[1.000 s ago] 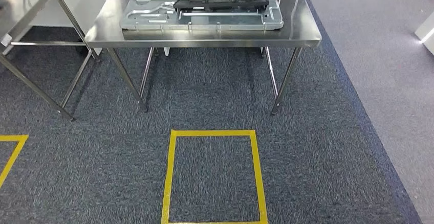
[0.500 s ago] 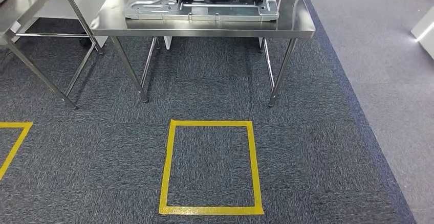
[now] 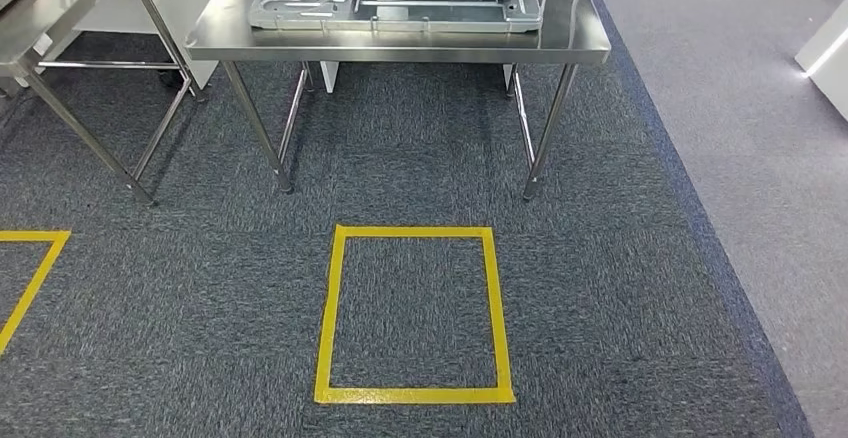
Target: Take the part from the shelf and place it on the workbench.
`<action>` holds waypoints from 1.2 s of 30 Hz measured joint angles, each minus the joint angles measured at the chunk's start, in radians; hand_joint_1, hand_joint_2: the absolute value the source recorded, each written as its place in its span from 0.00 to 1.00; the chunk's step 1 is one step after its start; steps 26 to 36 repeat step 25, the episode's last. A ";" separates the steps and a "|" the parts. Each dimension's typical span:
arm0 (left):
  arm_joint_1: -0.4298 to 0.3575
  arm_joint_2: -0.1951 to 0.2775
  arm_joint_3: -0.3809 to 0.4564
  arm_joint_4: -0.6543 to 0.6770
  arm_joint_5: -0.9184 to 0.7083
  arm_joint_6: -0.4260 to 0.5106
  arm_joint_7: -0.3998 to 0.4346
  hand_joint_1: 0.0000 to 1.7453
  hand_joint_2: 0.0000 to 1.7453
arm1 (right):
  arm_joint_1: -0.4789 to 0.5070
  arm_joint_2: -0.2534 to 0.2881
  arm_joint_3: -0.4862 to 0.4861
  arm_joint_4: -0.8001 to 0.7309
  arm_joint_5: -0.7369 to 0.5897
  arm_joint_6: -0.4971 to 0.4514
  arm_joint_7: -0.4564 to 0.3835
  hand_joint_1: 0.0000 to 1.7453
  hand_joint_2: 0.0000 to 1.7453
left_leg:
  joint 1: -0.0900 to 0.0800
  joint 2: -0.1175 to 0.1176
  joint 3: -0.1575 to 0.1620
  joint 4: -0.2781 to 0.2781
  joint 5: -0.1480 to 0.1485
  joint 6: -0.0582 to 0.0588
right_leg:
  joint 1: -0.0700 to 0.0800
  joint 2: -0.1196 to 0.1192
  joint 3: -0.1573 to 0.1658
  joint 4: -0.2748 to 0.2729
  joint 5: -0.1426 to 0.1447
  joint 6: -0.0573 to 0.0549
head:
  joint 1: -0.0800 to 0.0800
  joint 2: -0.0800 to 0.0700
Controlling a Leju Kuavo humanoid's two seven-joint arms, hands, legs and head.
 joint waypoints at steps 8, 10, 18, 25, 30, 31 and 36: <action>-0.002 -0.003 0.006 0.000 -0.001 -0.001 0.004 0.00 0.00 | 0.001 -0.002 0.000 0.000 -0.003 0.016 0.002 0.00 1.00 | 0.016 -0.005 -0.130 0.289 -0.145 -0.039 | -0.006 -0.003 -0.020 -0.009 0.020 -0.029 | 0.000 0.000; -0.001 -0.003 0.006 0.000 -0.002 -0.001 0.004 0.00 0.00 | 0.001 -0.002 0.000 0.000 -0.004 0.016 0.001 0.00 1.00 | 0.021 -0.005 -0.105 0.240 -0.096 -0.041 | -0.007 -0.003 -0.021 -0.006 0.021 -0.027 | 0.000 0.000; -0.003 -0.004 0.006 0.000 -0.002 -0.001 0.003 0.00 0.00 | 0.001 -0.002 0.000 0.000 -0.004 0.018 0.000 0.00 1.00 | 0.016 -0.005 -0.013 -0.005 0.016 0.003 | -0.007 0.000 -0.035 0.007 0.023 0.016 | 0.000 0.000; -0.004 -0.005 0.007 0.000 -0.002 -0.001 0.003 0.00 0.00 | 0.004 -0.004 0.000 0.000 -0.005 0.017 0.000 0.00 1.00 | 0.009 -0.003 -0.031 -0.004 0.032 0.023 | -0.008 0.002 -0.148 0.282 -0.103 0.027 | 0.000 0.000; -0.004 -0.005 0.007 0.000 -0.002 -0.001 0.003 0.00 0.00 | 0.004 -0.004 0.000 0.000 -0.005 0.017 0.000 0.00 1.00 | 0.009 -0.003 -0.031 -0.004 0.032 0.023 | -0.008 0.002 -0.148 0.282 -0.103 0.027 | 0.000 0.000; -0.004 -0.005 0.007 0.000 -0.002 -0.001 0.003 0.00 0.00 | 0.004 -0.004 0.000 0.000 -0.005 0.017 0.000 0.00 1.00 | 0.009 -0.003 -0.031 -0.004 0.032 0.023 | -0.008 0.002 -0.148 0.282 -0.103 0.027 | 0.000 0.000; -0.004 -0.005 0.007 0.000 -0.002 -0.001 0.003 0.00 0.00 | 0.004 -0.004 0.000 0.000 -0.005 0.017 0.000 0.00 1.00 | 0.009 -0.003 -0.031 -0.004 0.032 0.023 | -0.008 0.002 -0.148 0.282 -0.103 0.027 | 0.000 0.000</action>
